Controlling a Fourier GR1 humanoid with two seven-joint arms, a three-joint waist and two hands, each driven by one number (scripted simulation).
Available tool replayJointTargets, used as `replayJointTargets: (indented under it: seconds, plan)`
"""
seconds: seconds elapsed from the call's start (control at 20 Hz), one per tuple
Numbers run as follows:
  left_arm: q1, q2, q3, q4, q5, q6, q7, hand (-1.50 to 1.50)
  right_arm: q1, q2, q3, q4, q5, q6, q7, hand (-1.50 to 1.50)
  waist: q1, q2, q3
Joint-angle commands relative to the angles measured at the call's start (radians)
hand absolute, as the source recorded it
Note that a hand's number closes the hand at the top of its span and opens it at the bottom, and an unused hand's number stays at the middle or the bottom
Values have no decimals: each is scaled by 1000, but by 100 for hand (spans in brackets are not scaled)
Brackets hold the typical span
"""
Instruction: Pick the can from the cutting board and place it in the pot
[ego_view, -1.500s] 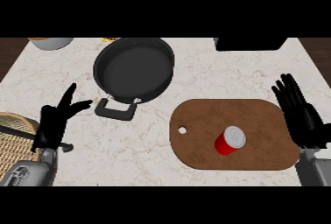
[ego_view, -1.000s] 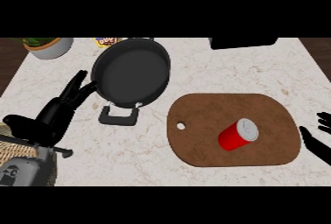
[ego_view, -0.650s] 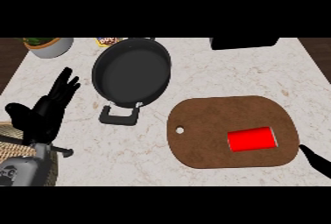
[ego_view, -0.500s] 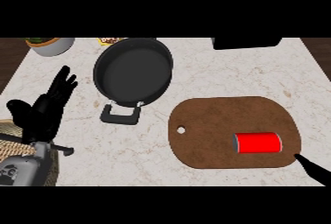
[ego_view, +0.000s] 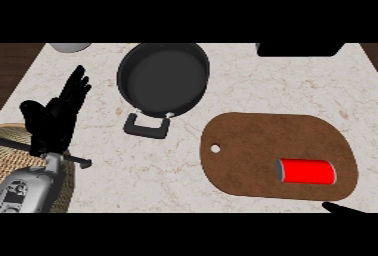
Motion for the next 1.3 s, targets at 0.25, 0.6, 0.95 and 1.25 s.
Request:
replayJointTargets:
  seconds: [0.25,0.6,0.95,1.25]
  plan:
    - [72,41,-14,54,-57,-34,13,0,-24,-108,144,-148,-4,304,466,-150,67,30,-56]
    - [57,28,-23,92,-88,-34,-14,0,-232,-80,207,-227,-80,437,807,-150,72,31,-51]
    - [85,40,-5,81,-76,-57,-32,0,-334,-83,238,-189,-113,489,934,-150,85,27,-52]
    - [99,41,-10,84,-86,-52,-33,0,-416,-61,268,-101,-136,516,961,-150,79,25,-50]
